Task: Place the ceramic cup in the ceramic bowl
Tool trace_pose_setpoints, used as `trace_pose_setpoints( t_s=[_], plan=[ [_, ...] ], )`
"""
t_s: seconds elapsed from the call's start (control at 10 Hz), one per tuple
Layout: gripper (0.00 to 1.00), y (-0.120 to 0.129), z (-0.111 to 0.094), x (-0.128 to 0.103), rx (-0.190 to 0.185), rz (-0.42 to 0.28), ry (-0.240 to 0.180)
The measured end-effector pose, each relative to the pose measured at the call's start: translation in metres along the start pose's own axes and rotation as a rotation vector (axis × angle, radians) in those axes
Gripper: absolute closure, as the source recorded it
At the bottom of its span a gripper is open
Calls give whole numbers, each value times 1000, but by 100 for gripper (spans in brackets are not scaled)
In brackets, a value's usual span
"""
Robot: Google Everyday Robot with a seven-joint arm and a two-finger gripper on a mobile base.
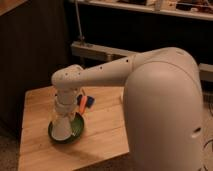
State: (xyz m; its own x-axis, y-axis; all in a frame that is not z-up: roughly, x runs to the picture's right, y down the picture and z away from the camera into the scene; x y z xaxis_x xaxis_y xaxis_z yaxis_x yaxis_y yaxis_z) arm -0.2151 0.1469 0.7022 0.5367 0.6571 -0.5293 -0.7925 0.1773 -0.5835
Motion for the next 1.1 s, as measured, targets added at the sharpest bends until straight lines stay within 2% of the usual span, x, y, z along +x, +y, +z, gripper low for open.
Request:
trace_pose_setpoints(
  t_s=[0.2,0.6,0.7,1.0,1.1],
  plan=[
    [66,-4,21,-7,0,9,6],
    [26,-13,32,-14,25,31,12],
    [21,-15,32,-15,21,39,10],
    [20,-21,33,-17,-1,50,3],
    [20,-20,32,-17,-22,47,-5]
  ],
)
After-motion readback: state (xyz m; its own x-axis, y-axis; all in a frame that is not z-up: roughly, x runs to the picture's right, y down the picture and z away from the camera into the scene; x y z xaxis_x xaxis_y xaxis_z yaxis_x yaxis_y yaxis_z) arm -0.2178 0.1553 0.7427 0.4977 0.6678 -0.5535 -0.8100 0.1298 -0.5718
